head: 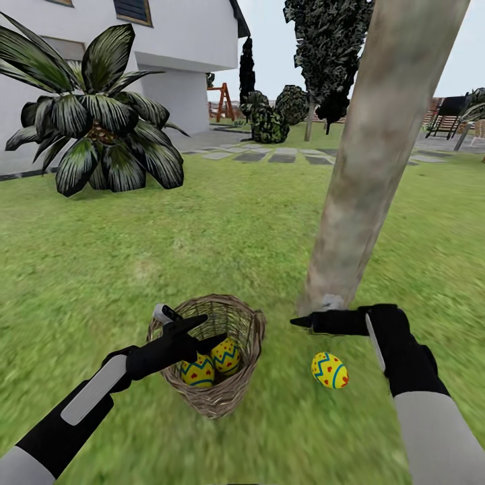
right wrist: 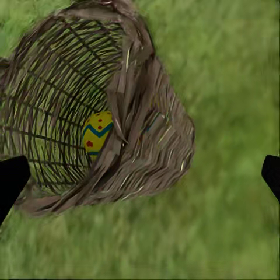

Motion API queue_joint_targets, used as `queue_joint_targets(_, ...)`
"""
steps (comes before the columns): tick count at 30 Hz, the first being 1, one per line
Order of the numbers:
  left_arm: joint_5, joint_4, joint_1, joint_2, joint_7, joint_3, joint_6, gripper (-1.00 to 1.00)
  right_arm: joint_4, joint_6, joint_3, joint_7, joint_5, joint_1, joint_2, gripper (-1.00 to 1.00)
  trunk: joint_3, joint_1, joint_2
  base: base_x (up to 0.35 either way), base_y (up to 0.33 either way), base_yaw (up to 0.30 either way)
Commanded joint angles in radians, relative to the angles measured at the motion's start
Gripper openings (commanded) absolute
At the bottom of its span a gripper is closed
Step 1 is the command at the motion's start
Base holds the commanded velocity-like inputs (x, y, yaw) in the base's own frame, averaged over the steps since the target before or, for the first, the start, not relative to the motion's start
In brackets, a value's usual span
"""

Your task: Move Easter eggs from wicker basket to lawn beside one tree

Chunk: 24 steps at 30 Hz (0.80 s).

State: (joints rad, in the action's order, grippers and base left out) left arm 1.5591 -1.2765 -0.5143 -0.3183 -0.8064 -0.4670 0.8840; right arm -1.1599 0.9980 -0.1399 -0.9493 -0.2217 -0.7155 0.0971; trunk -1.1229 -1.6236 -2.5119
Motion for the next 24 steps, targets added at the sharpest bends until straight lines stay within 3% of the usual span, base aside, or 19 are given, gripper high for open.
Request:
queue_joint_targets(1,0.006,0.000,-0.001,-0.001,-0.001,-0.002,0.004,1.00,-0.020,0.004,-0.013,-0.012,-0.010,0.006,0.000,1.00,-0.001,0.000,0.000,0.000,0.000,0.000)
queue_joint_targets(2,0.006,0.000,-0.001,-0.001,-0.001,-0.002,0.004,1.00,-0.076,0.005,-0.035,-0.015,-0.010,0.026,-0.001,1.00,-0.001,0.000,0.000,0.000,0.000,0.000)
queue_joint_targets(5,0.006,0.001,-0.001,-0.001,-0.001,-0.002,0.004,1.00,-0.171,0.005,-0.052,-0.019,-0.010,0.062,-0.004,1.00,-0.001,0.000,0.000,0.000,0.000,0.000)
queue_joint_targets(10,0.006,0.001,-0.001,-0.001,-0.001,-0.002,0.004,1.00,-0.231,0.005,-0.053,-0.020,-0.011,0.087,-0.006,1.00,-0.001,0.000,0.000,0.000,0.000,0.000)
queue_joint_targets(13,0.006,0.001,-0.001,-0.001,-0.001,-0.002,0.004,1.00,-0.235,0.005,-0.037,-0.041,-0.012,0.092,-0.007,1.00,-0.001,0.000,0.000,0.000,0.000,0.000)
queue_joint_targets(17,0.006,0.002,-0.001,-0.001,-0.001,-0.002,0.004,1.00,-0.232,0.007,0.023,-0.064,-0.017,0.097,-0.025,1.00,0.000,0.000,0.000,0.000,0.089,0.096)
queue_joint_targets(24,0.006,0.002,-0.001,-0.001,-0.001,-0.002,0.004,1.00,-0.227,0.007,0.037,-0.066,-0.020,0.097,-0.044,1.00,0.004,0.000,0.000,0.000,0.281,0.253)
